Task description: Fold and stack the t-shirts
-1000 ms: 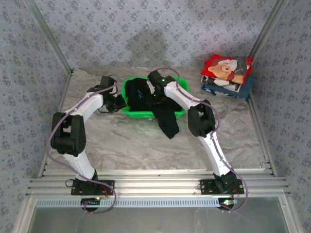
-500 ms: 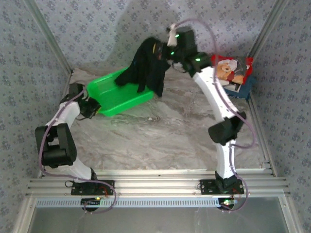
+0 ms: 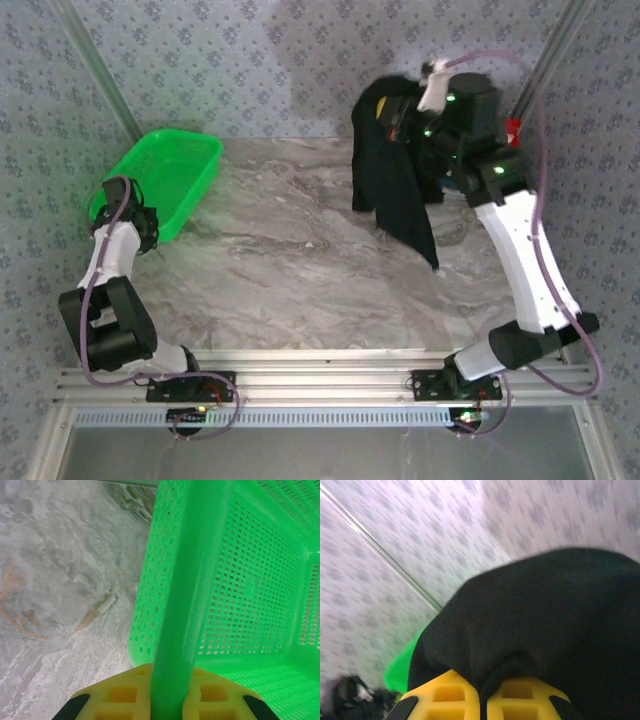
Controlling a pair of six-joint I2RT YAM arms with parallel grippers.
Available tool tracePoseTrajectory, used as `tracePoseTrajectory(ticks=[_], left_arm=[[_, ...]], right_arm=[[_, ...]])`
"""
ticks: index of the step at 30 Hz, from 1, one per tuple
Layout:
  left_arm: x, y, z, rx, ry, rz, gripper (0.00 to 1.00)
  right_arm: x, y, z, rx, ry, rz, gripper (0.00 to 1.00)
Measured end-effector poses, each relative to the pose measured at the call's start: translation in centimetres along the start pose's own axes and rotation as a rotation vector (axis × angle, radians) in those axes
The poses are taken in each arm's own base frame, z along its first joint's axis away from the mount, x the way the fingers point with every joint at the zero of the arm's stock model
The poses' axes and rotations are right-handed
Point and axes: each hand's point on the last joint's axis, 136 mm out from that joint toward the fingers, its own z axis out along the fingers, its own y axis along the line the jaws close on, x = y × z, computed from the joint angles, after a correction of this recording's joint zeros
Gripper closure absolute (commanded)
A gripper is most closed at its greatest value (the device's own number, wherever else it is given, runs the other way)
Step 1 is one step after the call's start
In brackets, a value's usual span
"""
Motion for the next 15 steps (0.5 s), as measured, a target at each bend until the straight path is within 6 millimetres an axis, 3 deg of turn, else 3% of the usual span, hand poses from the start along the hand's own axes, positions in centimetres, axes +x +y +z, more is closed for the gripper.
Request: tracePoseTrajectory(ticks=[2, 4, 7, 15], left_arm=[[-0.2, 0.0, 0.1, -0.002, -0.017, -0.032, 1.0], [-0.2, -0.1, 0.4, -0.006, -0.027, -0.051, 1.0], [0.2, -0.5, 1.4, 0.0, -0.03, -0.079, 1.0], [1.8, -2.3, 4.0, 0.015, -0.039, -0.129, 1.0]], right_arm=[[5.1, -3.0, 3.3, 0.075, 0.158, 0.029, 1.0], [9.6, -5.0, 5.4, 0.129, 0.295, 0.05, 1.0], [14.9, -6.3, 7.2, 0.163, 0.454, 0.064, 1.0], [20.3, -4.5, 9.3, 0.101, 0.605, 0.039, 1.0]])
